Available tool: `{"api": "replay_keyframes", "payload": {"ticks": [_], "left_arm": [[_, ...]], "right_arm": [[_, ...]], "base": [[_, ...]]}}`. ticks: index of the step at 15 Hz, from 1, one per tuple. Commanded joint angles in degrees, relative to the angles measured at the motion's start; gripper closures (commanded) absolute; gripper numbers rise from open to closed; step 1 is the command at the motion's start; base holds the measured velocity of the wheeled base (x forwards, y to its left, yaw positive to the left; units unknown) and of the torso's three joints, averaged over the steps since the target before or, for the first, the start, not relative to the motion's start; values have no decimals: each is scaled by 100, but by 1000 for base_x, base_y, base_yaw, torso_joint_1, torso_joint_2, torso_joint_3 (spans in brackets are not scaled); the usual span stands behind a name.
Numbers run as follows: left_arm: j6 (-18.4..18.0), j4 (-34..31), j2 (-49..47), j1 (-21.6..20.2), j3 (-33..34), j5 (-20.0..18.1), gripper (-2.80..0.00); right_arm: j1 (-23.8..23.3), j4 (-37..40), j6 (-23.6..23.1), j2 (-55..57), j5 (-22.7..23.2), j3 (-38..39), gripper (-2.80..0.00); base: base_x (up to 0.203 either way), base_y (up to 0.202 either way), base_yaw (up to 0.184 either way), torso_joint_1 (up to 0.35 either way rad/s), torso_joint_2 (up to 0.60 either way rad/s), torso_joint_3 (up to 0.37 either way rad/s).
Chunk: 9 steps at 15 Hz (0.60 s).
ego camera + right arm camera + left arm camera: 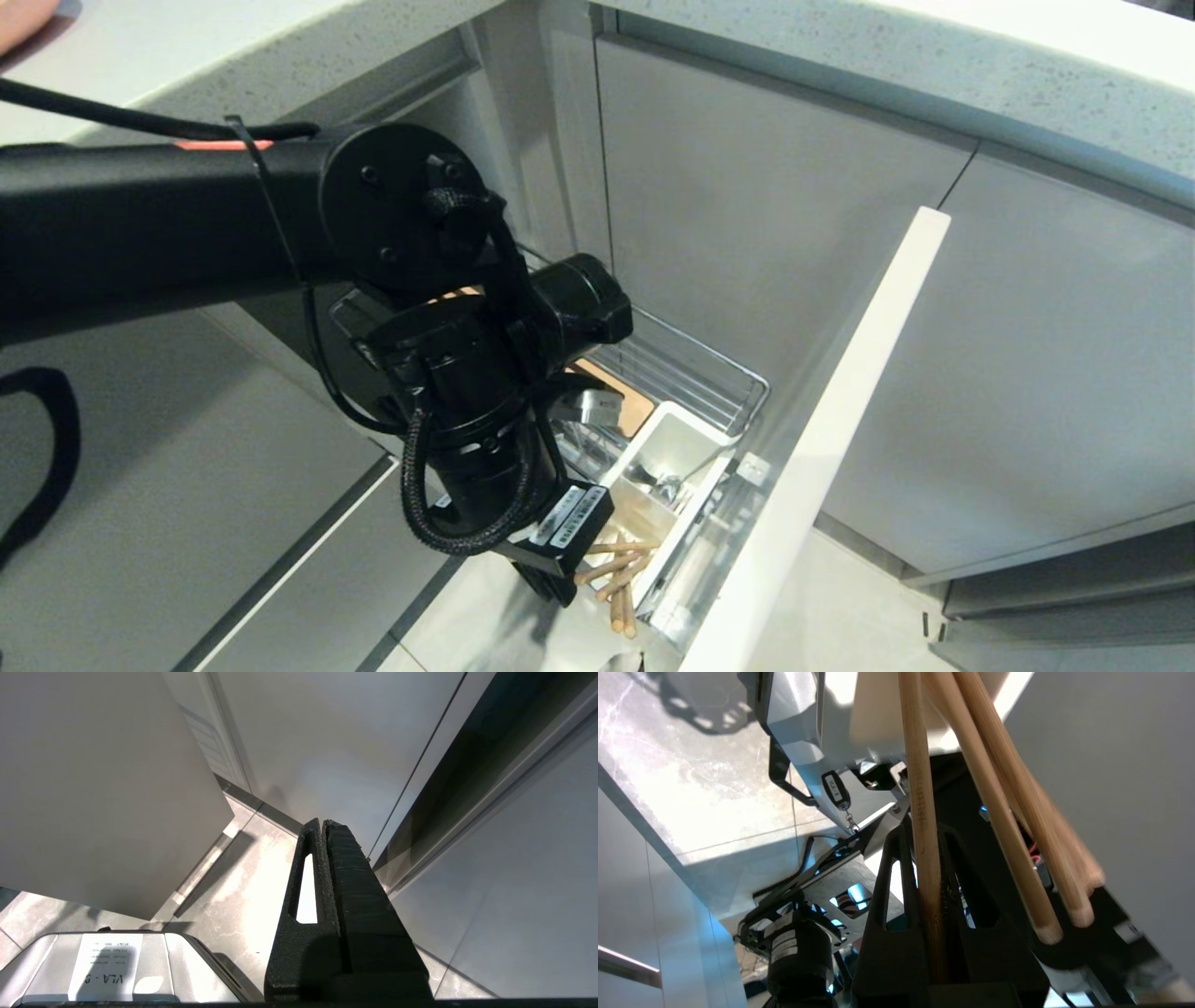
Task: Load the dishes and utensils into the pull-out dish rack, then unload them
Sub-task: Take the chopsticks out of the cupboard
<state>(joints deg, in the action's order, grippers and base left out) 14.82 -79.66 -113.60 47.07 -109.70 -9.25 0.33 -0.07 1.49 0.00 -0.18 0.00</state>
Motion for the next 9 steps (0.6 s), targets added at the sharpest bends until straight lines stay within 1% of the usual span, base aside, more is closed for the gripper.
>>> {"api": "replay_keyframes", "payload": {"ticks": [1,5,7,9], "left_arm": [[19,-77,295,39,1,8,0],[26,-274,685,160,7,28,0],[26,-432,953,324,2,119,0],[40,-462,1142,396,2,151,0]], "right_arm": [[2,-1,1,0,1,8,0],[5,-1,1,0,1,9,0],[2,-1,1,0,1,9,0],[2,-1,1,0,1,9,0]], "base": [[0,0,0,0,0,0],[0,0,0,0,0,0],[0,0,0,0,0,0],[0,0,0,0,0,0]]}}
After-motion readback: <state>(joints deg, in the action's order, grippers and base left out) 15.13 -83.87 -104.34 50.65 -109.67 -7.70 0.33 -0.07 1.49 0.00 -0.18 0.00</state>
